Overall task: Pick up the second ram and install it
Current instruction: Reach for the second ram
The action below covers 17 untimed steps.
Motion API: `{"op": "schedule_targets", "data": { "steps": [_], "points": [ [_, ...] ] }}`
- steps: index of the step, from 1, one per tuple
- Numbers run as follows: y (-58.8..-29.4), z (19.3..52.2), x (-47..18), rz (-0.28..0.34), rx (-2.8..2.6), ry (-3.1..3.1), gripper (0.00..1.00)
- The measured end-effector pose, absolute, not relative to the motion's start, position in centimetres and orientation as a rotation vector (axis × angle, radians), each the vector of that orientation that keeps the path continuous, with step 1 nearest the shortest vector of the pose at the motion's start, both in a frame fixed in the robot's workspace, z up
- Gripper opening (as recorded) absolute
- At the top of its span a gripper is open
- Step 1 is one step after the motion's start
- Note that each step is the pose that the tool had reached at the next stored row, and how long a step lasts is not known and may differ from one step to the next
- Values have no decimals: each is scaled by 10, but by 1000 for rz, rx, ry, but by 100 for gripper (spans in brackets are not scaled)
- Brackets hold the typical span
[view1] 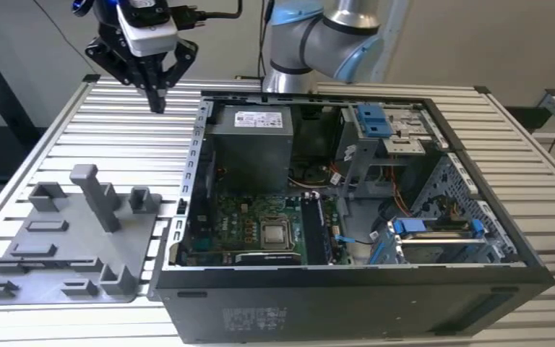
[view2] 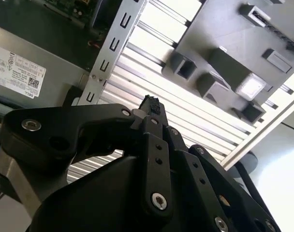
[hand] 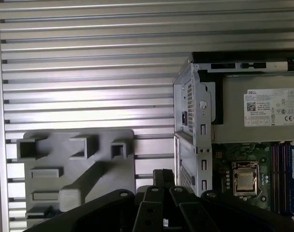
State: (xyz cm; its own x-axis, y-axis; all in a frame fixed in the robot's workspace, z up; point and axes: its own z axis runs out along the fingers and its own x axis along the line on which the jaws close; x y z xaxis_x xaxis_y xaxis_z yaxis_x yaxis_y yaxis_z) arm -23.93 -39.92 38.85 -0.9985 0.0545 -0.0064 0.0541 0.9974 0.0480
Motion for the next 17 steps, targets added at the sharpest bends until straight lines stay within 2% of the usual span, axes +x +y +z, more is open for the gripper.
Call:
{"op": "schedule_targets", "data": {
  "steps": [17],
  "points": [
    [-399, 388, -251, 75, 84, 3134, 11]
  ]
}}
